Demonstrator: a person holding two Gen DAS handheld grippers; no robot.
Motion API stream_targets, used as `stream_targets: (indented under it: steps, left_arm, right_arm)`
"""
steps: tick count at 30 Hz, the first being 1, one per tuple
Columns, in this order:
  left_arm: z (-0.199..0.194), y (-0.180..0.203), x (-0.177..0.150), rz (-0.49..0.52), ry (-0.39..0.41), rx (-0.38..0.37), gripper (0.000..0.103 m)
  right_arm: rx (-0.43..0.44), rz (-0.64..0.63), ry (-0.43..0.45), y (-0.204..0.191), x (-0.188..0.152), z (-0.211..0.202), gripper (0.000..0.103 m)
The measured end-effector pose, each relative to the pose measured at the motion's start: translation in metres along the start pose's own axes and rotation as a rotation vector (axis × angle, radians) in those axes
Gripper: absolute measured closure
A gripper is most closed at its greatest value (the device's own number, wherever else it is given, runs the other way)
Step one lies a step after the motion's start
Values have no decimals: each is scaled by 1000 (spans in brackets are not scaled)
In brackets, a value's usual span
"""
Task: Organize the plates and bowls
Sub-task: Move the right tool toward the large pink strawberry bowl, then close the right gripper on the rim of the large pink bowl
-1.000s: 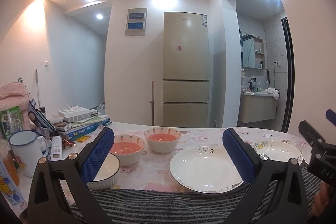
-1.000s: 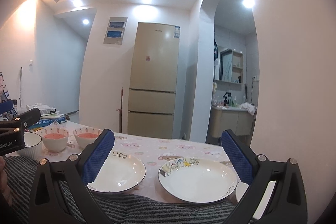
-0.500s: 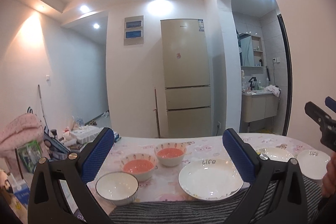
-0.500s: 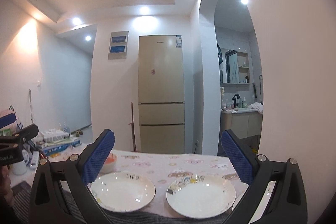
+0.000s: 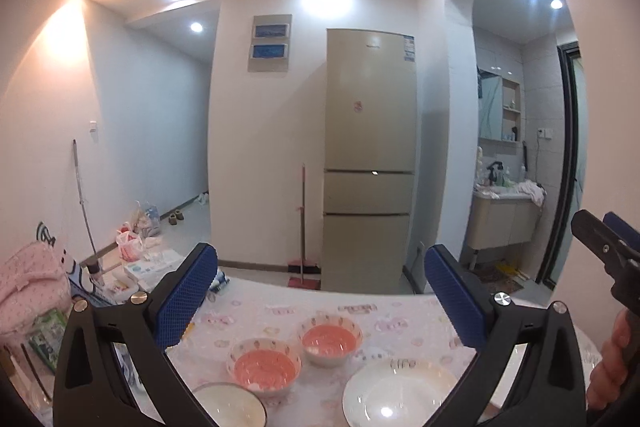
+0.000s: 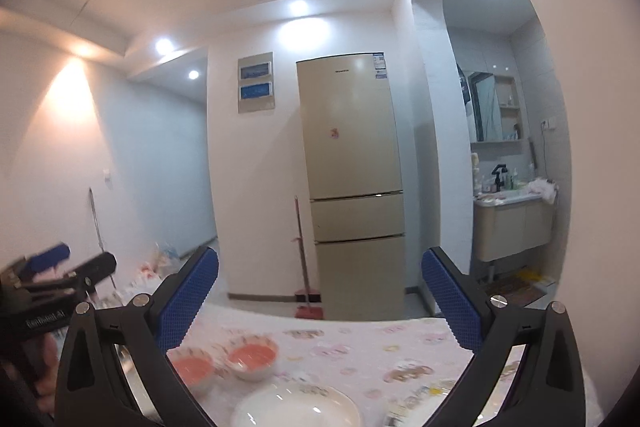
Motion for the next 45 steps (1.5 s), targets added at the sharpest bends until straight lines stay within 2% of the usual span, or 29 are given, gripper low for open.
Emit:
stream_targets:
  steps: [4, 6, 8, 10, 11, 13, 15, 17, 21, 24, 27, 30, 32, 33, 37, 39, 42, 43, 44, 45]
  left_arm:
    - [15, 0, 39, 55, 27, 3, 0]
    - [22, -2, 55, 69, 36, 19, 0]
    - [29, -11, 66, 38, 40, 89, 0]
    - [35, -25, 68, -27, 59, 205, 0]
    - [40, -29, 66, -49, 58, 212, 0]
    - [62, -34, 56, -70, 7, 161, 0]
    - [87, -34, 41, -29, -51, 172, 0]
    - [116, -28, 22, 32, -113, 151, 0]
    - [173, -23, -21, 37, -260, 82, 0]
    - [204, -20, -48, 60, -341, 53, 0]
    - [226, -15, -70, 53, -411, 13, 0]
    - [246, -9, -89, 34, -480, -49, 1]
    - [258, -1, -103, 40, -529, -87, 5]
    - [263, 2, -108, 36, -552, -93, 7]
    - [283, 3, -131, 10, -630, -112, 15]
    - [290, 1, -146, -6, -683, -123, 24]
    - [302, 8, -170, -28, -772, -182, 30]
    - [306, 10, -178, -38, -793, -214, 32]
    - [309, 12, -184, -53, -809, -244, 36]
    - [311, 13, -189, -67, -826, -260, 42]
  right_arm:
    - [-84, -14, -38, -14, 21, 35, 0]
    - [-40, 67, -44, -13, 33, 50, 0]
    - [8, 160, -113, -9, 36, 80, 0]
    - [-10, 215, -219, 0, 25, 112, 0]
    - [-5, 242, -245, 2, 19, 124, 0]
    - [-10, 278, -286, 8, 0, 149, 0]
    - [-35, 262, -326, 11, -24, 171, 0]
    - [-58, 223, -387, 11, -50, 196, 0]
    - [-104, 213, -504, 17, -96, 245, 0]
    - [-100, 187, -584, 12, -130, 273, 0]
    - [-112, 163, -640, 16, -160, 284, 0]
    - [-76, 194, -761, 18, -194, 302, 0]
    - [-84, 235, -841, 25, -218, 311, 9]
    - [-85, 254, -868, 29, -228, 316, 9]
    - [-124, 231, -873, 40, -243, 319, 13]
    - [-133, 221, -886, 42, -250, 322, 15]
    - [-115, 232, -949, 43, -263, 327, 32]
    - [-102, 224, -971, 41, -271, 331, 48]
    - [-81, 212, -998, 38, -278, 333, 54]
    - [-75, 209, -1009, 36, -281, 334, 55]
Point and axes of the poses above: each gripper's, at about its wrist camera, not at the fingertips, and z roughly the way its jaws point, y to its right, x to its top, the point moved 5 cm from there along z, roughly the way its jaws point, and after that the axes turned 13 degrees about z, right-handed, at the moved point
